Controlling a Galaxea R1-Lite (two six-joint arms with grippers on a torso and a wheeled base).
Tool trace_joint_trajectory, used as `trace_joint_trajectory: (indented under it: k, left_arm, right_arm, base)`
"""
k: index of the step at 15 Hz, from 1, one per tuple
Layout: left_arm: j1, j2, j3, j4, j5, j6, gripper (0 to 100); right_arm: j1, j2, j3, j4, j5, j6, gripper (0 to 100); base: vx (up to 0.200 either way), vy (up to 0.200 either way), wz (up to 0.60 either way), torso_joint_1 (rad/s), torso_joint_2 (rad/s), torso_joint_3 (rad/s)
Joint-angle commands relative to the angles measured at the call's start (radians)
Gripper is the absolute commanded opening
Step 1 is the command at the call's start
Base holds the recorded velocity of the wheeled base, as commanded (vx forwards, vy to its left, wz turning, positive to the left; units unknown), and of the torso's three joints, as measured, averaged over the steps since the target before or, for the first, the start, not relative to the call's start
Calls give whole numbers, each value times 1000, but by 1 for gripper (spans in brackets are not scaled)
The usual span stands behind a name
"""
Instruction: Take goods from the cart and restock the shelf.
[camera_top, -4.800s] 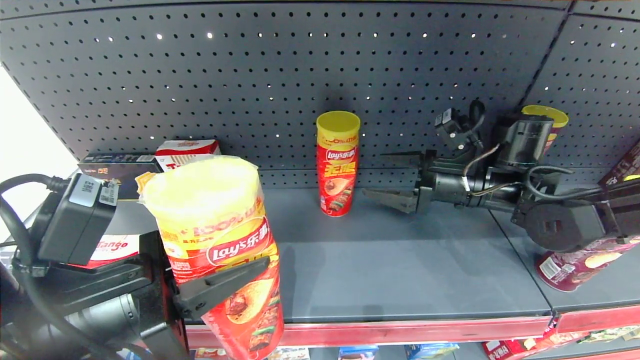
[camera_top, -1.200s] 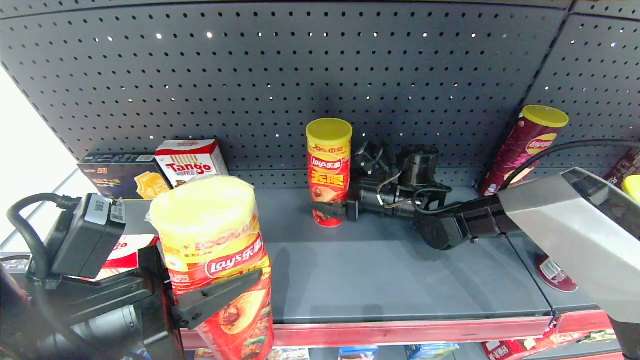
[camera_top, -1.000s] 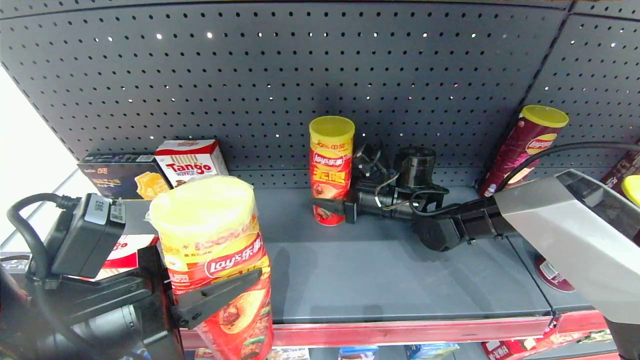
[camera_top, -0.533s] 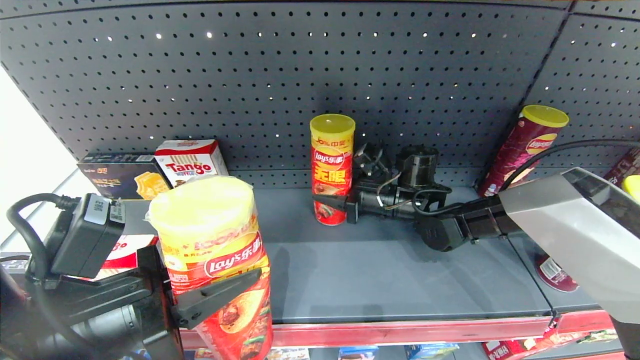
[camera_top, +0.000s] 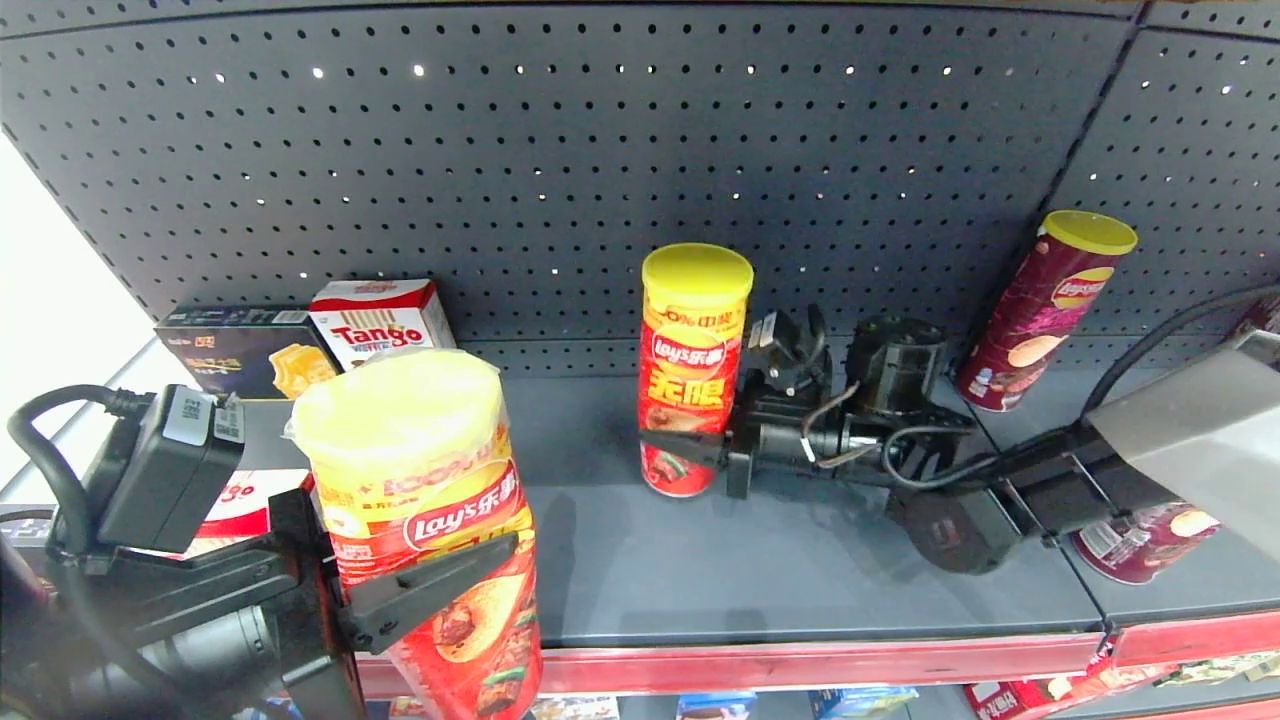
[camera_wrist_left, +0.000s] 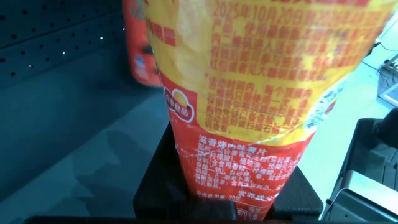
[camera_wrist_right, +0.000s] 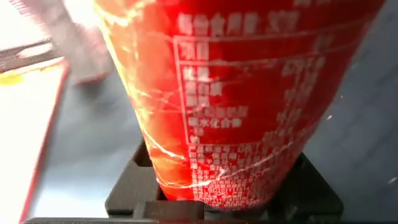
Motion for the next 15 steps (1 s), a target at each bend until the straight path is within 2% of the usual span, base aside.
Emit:
trace_joint_trajectory:
  k: [1, 3, 15]
  left_arm:
    - [0, 0, 0, 0, -1, 0, 0]
    - [0, 0, -2, 0, 1, 0, 0]
    - [14, -2, 0, 0, 1, 0, 0]
  right_arm:
    - [61, -93, 245, -143, 4, -1, 0]
    - [80, -98, 308, -177, 6, -1, 0]
    - [64, -80, 357, -188, 60, -7, 0]
  base:
    - [0, 0, 0, 0, 0, 0]
    - [0, 0, 0, 0, 0, 0]
    - [0, 0, 0, 0, 0, 0]
